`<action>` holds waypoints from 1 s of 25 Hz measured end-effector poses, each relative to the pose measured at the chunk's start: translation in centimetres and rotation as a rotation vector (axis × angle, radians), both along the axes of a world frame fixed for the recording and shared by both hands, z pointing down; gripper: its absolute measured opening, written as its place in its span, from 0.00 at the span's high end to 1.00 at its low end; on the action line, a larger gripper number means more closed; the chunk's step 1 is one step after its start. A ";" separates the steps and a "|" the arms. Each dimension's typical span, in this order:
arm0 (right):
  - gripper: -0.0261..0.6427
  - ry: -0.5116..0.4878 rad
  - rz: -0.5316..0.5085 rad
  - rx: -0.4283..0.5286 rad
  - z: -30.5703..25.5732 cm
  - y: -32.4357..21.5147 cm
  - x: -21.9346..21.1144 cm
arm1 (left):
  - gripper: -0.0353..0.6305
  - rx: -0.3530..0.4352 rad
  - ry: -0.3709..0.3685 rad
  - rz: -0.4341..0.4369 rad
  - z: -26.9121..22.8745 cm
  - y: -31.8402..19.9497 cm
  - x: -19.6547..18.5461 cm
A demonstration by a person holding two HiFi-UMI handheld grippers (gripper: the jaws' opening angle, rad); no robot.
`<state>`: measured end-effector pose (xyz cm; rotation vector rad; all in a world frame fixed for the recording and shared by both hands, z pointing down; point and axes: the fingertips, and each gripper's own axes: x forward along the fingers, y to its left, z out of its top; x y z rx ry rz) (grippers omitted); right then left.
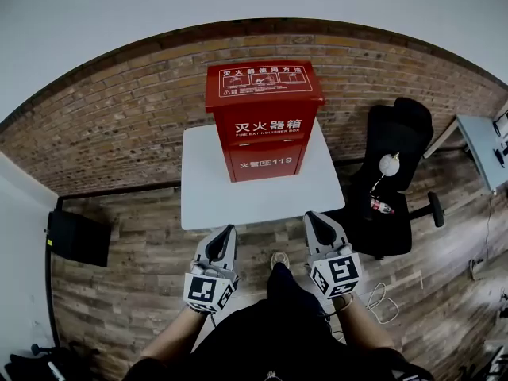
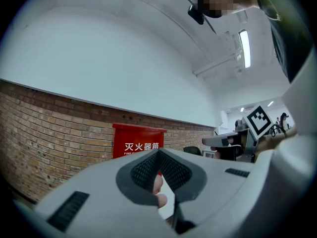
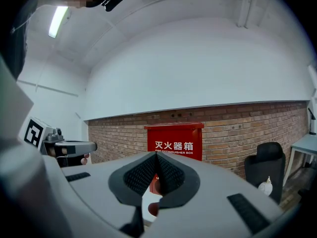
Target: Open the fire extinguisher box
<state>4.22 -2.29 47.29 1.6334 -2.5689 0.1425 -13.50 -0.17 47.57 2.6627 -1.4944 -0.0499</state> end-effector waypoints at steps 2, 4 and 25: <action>0.93 0.001 -0.002 -0.002 -0.3 -2.5 1.1 | 0.88 -0.002 -0.008 -0.008 -0.2 -2.0 0.6; 0.93 0.002 -0.010 -0.001 -0.7 -5.1 2.2 | 0.88 -0.001 -0.013 -0.020 -0.7 -4.1 1.1; 0.93 0.150 -0.182 0.069 -1.6 -26.3 8.3 | 0.88 -0.091 -0.033 -0.197 -0.9 -23.7 4.8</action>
